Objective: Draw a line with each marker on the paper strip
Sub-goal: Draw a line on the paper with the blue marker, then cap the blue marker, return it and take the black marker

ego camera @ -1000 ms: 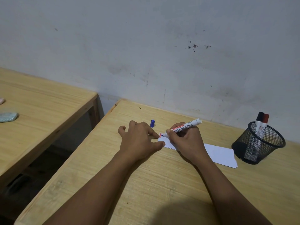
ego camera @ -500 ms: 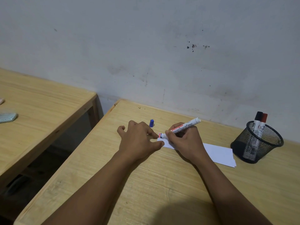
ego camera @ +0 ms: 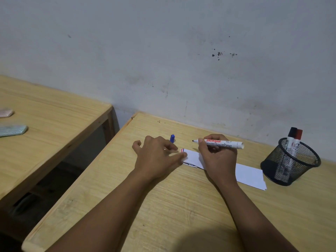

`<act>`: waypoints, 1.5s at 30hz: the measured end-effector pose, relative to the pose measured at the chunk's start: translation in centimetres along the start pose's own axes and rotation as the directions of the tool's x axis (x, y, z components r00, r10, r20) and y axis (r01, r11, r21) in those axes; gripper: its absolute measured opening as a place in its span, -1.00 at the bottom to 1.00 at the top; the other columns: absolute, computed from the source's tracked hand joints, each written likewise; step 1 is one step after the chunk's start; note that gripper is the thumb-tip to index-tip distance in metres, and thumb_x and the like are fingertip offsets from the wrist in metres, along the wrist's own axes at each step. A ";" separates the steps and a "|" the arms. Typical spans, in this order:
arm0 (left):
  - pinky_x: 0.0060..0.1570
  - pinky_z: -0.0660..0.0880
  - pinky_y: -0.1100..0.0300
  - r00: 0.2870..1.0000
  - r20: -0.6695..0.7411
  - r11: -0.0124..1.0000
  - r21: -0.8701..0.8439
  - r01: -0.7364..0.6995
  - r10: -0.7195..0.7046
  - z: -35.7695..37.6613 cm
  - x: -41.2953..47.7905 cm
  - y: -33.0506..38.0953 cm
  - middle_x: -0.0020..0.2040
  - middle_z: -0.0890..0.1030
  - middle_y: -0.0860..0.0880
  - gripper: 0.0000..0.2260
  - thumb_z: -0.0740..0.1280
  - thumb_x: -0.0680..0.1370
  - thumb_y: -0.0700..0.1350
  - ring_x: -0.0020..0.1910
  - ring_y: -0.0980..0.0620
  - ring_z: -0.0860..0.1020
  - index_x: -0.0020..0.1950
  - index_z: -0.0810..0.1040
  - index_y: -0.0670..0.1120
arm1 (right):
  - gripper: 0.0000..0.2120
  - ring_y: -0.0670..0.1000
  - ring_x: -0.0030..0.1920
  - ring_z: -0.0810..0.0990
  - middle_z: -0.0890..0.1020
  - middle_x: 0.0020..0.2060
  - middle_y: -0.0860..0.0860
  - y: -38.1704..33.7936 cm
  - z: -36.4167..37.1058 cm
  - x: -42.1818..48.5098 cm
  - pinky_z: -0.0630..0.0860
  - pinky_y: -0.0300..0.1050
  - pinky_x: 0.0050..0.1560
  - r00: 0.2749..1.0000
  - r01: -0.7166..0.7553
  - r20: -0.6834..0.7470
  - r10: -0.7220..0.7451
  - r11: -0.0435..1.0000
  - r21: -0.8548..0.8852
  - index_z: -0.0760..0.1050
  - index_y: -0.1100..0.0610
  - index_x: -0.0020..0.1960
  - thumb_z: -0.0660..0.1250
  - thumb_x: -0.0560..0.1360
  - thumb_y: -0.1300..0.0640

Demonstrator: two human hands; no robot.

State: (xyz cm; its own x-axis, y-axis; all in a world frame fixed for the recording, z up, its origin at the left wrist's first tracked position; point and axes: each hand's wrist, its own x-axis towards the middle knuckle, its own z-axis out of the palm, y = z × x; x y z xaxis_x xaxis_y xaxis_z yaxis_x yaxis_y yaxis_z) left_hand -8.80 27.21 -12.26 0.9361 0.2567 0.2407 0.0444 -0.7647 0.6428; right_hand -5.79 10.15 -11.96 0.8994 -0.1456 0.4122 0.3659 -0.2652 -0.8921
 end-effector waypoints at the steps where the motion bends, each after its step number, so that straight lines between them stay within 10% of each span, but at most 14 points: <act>1: 0.37 0.12 -0.17 0.997 -0.052 0.995 -0.087 0.050 -0.054 -0.1 0.2 0.0 -0.06 0.63 0.21 -0.68 0.39 0.42 0.33 0.10 0.15 0.36 -0.11 0.68 0.11 | -0.90 -0.22 -0.33 0.61 0.66 -0.31 0.01 0.0 0.0 -0.1 0.50 -0.42 -0.29 1.000 0.012 -0.013 -0.012 1.000 0.008 0.59 0.29 -0.11 0.50 0.47 0.30; 9: 0.24 0.15 -0.05 0.993 -0.016 0.991 -0.056 0.119 -0.120 -0.1 3.3 -0.7 0.01 0.55 0.21 -0.57 0.34 0.48 0.27 0.20 0.08 0.44 0.34 0.48 0.24 | -0.90 -0.13 -0.33 0.62 0.67 -0.31 0.03 -0.4 0.0 -0.6 0.52 -0.37 -0.29 0.997 0.057 -0.043 -0.056 0.998 0.026 0.57 0.23 -0.12 0.50 0.47 0.30; 15: -0.05 0.06 0.13 0.987 -0.013 0.981 -0.114 0.157 -0.160 0.1 3.7 0.3 -0.26 0.54 0.29 -0.92 0.34 0.53 0.07 0.17 0.08 0.46 -0.11 0.63 0.18 | -0.85 -0.05 -0.35 0.60 0.67 -0.33 0.03 -1.5 0.1 -0.8 0.49 -0.33 -0.31 0.997 0.074 -0.005 -0.074 0.997 0.016 0.57 0.11 -0.18 0.53 0.46 0.23; 20: 0.06 0.47 0.07 0.972 0.023 0.820 -0.533 0.211 -0.235 -2.6 3.0 2.1 -0.17 0.71 0.16 -0.87 0.42 0.39 0.09 -0.04 0.07 0.63 -0.20 0.71 0.08 | -0.86 -0.20 -0.38 0.54 0.63 -0.39 -0.14 -4.2 -0.5 -0.4 0.47 -0.36 -0.29 0.999 0.024 -0.025 -0.020 0.984 0.177 0.58 0.11 -0.15 0.50 0.48 0.28; 28: -0.07 0.33 0.03 0.938 0.298 0.475 -0.809 0.347 -0.177 -9.2 -0.7 11.3 -0.08 0.75 0.07 -0.84 0.38 0.53 0.01 -0.10 0.03 0.55 0.05 0.68 0.01 | -0.96 -0.02 -0.37 0.59 0.65 -0.38 -0.01 -12.3 -5.4 -0.5 0.57 -0.14 -0.31 0.995 0.095 -0.068 -0.078 0.945 0.312 0.63 0.19 -0.11 0.49 0.50 0.27; 37: -0.01 0.39 0.04 0.940 0.325 0.495 -0.837 0.234 0.105 -12.5 -6.5 19.6 -0.02 0.75 0.07 -0.78 0.45 0.53 0.02 0.03 0.03 0.56 0.11 0.69 -0.03 | -0.89 -0.04 -0.40 0.56 0.65 -0.33 0.09 -18.9 -13.0 -2.7 0.50 -0.20 -0.33 0.975 0.210 -0.131 -0.179 0.934 0.289 0.65 0.28 -0.07 0.49 0.51 0.22; 45: -0.09 0.44 0.15 0.962 0.193 0.401 -0.911 0.102 0.194 -12.2 -10.3 23.8 -0.08 0.72 -0.05 -0.88 0.52 0.47 -0.14 -0.15 0.06 0.60 0.00 0.70 -0.07 | -0.81 -0.09 -0.26 0.57 0.69 -0.30 -0.08 -20.3 -16.7 -4.8 0.50 -0.11 -0.18 0.983 0.016 -0.171 0.069 0.891 0.454 0.70 0.17 -0.04 0.45 0.54 0.03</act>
State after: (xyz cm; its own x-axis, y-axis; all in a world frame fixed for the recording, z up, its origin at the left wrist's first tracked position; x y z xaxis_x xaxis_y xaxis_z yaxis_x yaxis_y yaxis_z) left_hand -21.69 13.56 9.45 0.9763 -0.0158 0.2158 -0.2046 0.2579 0.9443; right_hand -21.54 0.32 7.22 0.8683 -0.3246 0.3750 0.4492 0.1941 -0.8721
